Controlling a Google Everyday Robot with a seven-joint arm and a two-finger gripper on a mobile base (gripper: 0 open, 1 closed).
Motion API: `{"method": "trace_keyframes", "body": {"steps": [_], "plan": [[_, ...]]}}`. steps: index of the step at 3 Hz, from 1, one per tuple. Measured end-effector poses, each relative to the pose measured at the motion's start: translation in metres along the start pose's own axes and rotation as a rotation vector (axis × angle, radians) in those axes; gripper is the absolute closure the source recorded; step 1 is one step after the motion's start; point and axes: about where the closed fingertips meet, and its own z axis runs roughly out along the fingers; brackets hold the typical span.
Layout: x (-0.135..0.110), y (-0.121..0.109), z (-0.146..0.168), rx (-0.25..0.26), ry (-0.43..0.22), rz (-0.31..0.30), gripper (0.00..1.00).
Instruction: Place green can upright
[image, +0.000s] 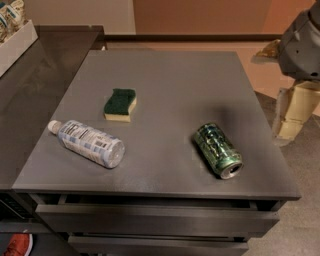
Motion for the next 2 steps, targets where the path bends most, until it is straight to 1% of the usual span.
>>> {"method": "trace_keyframes", "body": {"steps": [1,2], "plan": [[-0.017,0.001,0.008,-0.048,-0.050,-0.189,0.00],[-0.034,0.007,0.014,-0.054,-0.097,-0.377,0.00]]}}
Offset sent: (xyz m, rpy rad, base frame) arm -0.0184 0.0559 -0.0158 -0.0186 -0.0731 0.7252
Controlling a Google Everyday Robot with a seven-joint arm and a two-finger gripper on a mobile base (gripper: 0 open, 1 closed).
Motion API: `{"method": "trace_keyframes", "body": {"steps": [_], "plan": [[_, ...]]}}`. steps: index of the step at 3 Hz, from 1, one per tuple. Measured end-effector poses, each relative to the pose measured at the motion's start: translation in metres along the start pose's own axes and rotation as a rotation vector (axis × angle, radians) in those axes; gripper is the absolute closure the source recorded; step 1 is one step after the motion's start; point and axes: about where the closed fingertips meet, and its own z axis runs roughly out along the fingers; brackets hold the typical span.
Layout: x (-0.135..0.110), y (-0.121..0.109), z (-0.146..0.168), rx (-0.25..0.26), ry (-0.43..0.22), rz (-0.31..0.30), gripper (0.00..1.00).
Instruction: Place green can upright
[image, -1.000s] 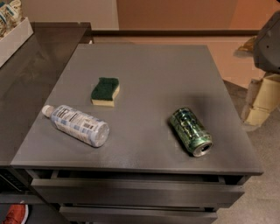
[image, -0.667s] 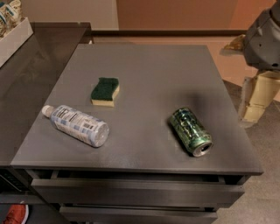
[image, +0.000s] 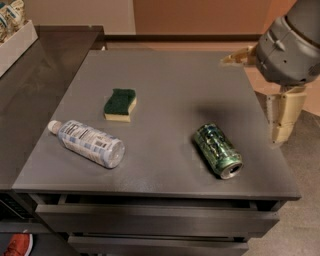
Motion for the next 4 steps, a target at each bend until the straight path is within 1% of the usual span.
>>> {"method": "trace_keyframes", "body": {"steps": [1,2,3,4], "plan": [[-0.015,0.003,0.010,0.012,-0.045,-0.186,0.00],[-0.024,0.005,0.018,0.009,-0.088,-0.368,0.00],[-0.028,0.006,0.024,0.004,-0.108,-0.559,0.00],[-0.026,0.005,0.034,-0.002,-0.101,-0.738,0.00]]}}
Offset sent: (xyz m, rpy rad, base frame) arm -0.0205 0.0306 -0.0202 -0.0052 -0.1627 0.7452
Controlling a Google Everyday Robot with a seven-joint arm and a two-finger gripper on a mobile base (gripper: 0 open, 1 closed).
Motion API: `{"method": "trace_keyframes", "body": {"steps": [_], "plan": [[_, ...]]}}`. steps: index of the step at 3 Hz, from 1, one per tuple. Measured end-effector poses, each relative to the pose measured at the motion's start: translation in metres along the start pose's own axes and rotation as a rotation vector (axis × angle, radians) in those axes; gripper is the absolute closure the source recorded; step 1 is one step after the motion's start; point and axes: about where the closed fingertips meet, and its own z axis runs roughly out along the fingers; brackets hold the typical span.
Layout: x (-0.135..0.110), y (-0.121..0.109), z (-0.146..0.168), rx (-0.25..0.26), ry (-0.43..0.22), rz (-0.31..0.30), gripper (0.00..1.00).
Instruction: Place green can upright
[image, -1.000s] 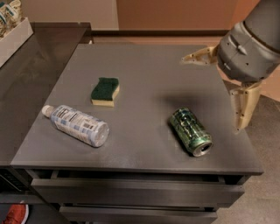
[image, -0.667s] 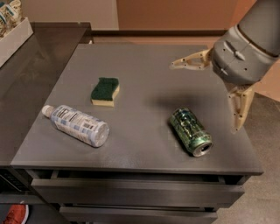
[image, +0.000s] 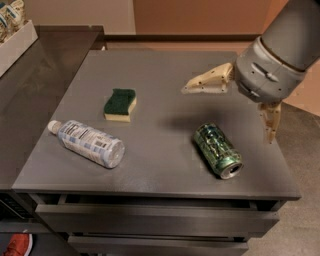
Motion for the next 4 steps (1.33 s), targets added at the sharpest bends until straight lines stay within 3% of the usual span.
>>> {"method": "trace_keyframes", "body": {"steps": [1,4], "plan": [[0.0081,0.0000,0.0085,-0.024,0.048,-0.086,0.00],[0.0147,0.0006,0.0145,-0.044,0.085,-0.120,0.00]]}}
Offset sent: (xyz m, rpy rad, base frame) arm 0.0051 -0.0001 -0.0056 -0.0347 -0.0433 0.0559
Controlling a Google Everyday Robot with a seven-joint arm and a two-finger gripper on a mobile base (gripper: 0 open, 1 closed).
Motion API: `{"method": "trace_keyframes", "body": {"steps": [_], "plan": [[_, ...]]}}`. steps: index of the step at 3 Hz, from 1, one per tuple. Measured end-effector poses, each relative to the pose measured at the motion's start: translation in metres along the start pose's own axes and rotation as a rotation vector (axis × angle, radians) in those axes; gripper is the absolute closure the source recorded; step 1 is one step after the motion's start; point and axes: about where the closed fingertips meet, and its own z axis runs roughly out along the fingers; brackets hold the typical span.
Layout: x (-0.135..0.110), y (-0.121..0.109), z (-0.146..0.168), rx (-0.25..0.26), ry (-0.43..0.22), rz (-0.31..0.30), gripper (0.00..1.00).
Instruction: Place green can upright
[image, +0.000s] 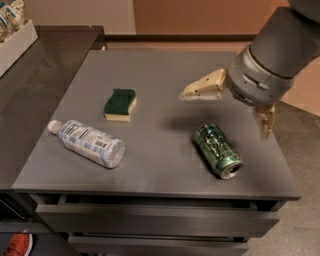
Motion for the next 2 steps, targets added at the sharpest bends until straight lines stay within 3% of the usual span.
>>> {"method": "trace_keyframes", "body": {"steps": [2], "plan": [[-0.0184,0.0042,-0.0003,-0.078,-0.110,-0.182,0.00]]}}
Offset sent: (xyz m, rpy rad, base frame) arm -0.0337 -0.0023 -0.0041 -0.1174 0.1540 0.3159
